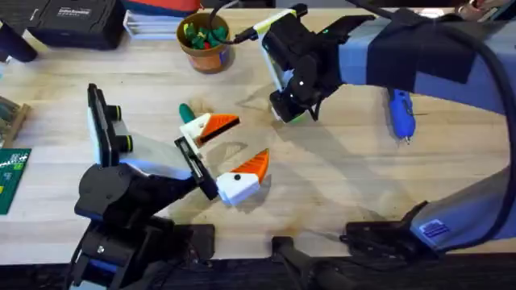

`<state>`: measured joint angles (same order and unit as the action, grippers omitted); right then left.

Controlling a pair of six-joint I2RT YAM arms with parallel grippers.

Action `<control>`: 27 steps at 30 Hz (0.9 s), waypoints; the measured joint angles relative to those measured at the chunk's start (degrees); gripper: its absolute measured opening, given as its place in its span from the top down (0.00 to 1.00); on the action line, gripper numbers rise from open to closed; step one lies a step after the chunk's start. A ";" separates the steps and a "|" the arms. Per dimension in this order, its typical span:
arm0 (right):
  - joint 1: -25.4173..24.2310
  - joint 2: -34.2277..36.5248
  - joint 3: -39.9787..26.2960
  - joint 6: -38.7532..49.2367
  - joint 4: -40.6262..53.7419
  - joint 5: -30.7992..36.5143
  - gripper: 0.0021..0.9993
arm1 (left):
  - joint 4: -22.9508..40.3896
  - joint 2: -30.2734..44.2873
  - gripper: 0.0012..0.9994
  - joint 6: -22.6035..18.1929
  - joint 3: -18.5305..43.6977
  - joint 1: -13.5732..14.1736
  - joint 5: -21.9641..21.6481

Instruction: Pick up the gripper from the table and insert it into the empty holder that is missing its gripper. Then pick up a screw, insert it into the mounting hole, and use the screwdriver to tighten it. Finally, clean up the table by picking up the vegetable and placing it into the bucket.

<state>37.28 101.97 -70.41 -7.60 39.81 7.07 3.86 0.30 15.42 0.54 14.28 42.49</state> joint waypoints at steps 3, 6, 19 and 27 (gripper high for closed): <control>0.00 -0.01 0.00 0.00 0.01 0.00 0.99 | 0.00 0.00 0.01 0.00 0.00 0.00 0.01; 0.00 0.00 -0.21 0.15 0.46 -0.04 0.99 | 0.00 0.02 0.01 0.00 0.00 0.00 -0.01; 0.00 -2.41 -13.17 0.15 17.31 -0.85 1.00 | 0.00 0.02 0.01 -0.12 0.00 0.00 -0.03; 3.68 -6.05 -30.45 0.84 28.79 -3.52 1.00 | 0.00 0.02 0.01 -8.18 0.00 0.00 -0.03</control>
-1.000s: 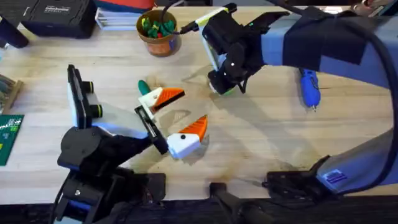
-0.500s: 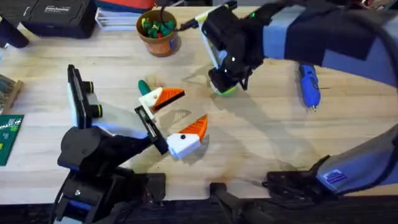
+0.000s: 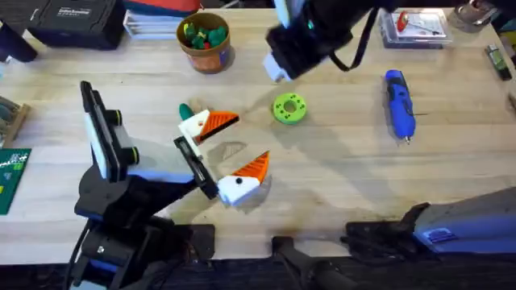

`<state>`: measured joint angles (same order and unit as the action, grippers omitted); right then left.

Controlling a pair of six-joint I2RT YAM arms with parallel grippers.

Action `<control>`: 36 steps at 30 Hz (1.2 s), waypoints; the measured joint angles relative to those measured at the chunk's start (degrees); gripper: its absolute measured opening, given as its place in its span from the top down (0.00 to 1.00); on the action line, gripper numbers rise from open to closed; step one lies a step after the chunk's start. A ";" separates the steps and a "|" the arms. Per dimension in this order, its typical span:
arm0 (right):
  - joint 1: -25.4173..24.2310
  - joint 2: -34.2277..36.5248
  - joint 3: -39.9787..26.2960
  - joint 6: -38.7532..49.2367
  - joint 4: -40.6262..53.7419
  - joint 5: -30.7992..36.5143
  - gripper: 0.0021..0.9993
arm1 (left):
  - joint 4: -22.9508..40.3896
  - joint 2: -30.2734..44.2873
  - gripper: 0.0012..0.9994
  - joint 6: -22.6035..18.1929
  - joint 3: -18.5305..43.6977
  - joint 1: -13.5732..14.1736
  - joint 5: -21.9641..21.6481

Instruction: Pick up the gripper from the table and insert it into the empty holder that is missing its gripper. Then pick up a screw, insert it into the mounting hole, and use the screwdriver to tighten it. Finally, clean up the table by picking up the vegetable and placing it into the bucket.

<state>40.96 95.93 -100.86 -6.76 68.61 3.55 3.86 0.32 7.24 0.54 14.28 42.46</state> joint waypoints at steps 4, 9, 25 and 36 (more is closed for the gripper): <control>4.31 -0.10 -4.07 0.42 -0.42 -2.76 1.00 | 0.02 0.00 0.01 -2.23 0.00 0.00 0.04; 14.62 0.53 -4.62 -0.49 -5.75 -4.74 1.00 | 0.04 0.00 0.01 -3.84 0.00 0.00 0.44; 18.50 4.10 -4.63 -1.38 -6.96 -4.92 1.00 | 0.02 0.00 0.01 -3.86 0.00 0.00 0.44; 18.48 7.07 -4.63 -1.40 -7.45 -4.90 1.00 | 0.12 0.00 0.01 -3.64 0.00 0.00 0.42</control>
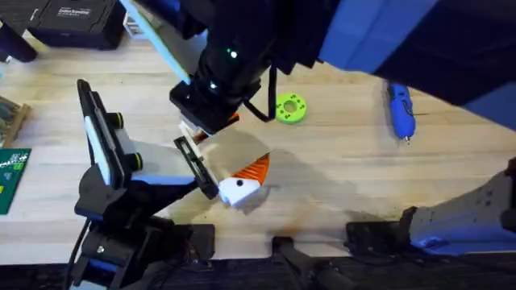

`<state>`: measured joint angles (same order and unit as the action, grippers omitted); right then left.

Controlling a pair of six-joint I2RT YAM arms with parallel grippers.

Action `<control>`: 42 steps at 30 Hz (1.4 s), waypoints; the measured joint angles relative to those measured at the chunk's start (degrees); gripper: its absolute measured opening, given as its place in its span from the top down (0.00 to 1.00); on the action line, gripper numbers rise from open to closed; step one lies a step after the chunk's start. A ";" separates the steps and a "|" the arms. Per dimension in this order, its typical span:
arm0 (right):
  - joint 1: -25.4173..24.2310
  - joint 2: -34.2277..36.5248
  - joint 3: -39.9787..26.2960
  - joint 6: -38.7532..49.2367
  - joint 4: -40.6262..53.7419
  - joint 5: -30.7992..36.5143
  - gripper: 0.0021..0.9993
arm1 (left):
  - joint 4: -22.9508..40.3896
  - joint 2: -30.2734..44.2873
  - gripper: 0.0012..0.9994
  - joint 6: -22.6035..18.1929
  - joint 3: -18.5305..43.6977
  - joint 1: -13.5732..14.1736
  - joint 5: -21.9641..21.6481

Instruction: Pick up the gripper from the table and insert it into the empty holder that is missing its gripper. Then pick up a screw, insert it into the mounting hole, and use the screwdriver to tighten it. Finally, clean up the table by picking up the vegetable and placing it into the bucket.

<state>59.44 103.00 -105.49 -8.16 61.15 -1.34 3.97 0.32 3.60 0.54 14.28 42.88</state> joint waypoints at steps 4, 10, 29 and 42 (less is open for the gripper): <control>0.02 -0.02 0.00 0.00 0.06 -0.02 1.00 | -0.02 0.00 0.01 -0.07 0.00 0.00 0.04; 0.00 0.58 -0.24 0.00 -0.09 0.00 1.00 | 0.02 0.00 0.01 0.05 0.00 0.00 0.01; 0.00 1.75 -1.08 0.00 1.36 -1.13 1.00 | 0.10 0.11 0.01 0.95 0.00 0.04 1.04; 0.00 1.75 -1.09 0.00 1.46 -1.92 1.00 | 0.09 0.11 0.01 0.89 0.00 0.04 0.87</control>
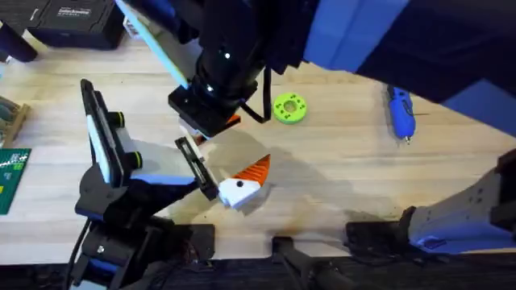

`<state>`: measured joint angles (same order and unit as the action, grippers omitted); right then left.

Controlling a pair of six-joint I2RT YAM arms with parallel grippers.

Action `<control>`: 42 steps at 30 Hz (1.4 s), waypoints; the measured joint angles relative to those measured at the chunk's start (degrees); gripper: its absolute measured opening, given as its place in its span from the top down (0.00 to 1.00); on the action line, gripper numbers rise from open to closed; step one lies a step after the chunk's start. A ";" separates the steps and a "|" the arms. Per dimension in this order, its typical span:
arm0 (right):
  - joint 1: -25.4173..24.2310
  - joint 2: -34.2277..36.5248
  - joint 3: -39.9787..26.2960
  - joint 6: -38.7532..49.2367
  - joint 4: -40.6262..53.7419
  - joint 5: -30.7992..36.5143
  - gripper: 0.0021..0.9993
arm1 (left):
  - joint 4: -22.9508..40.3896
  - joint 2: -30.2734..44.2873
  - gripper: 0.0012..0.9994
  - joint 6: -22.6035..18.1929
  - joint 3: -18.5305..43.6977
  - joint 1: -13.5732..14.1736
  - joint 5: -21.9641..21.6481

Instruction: Pick up the gripper from the table and insert it into the empty holder that is missing its gripper. Then pick up a screw, insert it into the mounting hole, and use the screwdriver to tighten it. Finally, clean up the table by picking up the vegetable and placing it into the bucket.

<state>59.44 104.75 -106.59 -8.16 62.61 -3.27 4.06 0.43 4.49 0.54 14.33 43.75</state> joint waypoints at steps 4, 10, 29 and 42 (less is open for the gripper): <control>0.00 0.00 0.00 0.00 -0.05 0.00 1.00 | -0.01 0.00 0.01 0.00 0.00 0.00 -0.02; 0.00 0.00 0.00 0.00 -0.74 -0.02 1.00 | -0.03 0.00 0.01 -0.20 0.00 0.00 -0.28; 0.20 0.66 -0.09 -0.39 -1.25 0.32 1.00 | -0.01 0.26 0.01 0.66 0.00 -0.07 -1.09; 0.22 0.74 -0.09 -0.40 -1.22 0.20 0.93 | -0.01 0.31 0.01 0.72 0.00 -0.07 -1.24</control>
<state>59.66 105.49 -106.67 -8.56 61.39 -3.07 4.05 0.73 5.21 0.54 14.26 42.50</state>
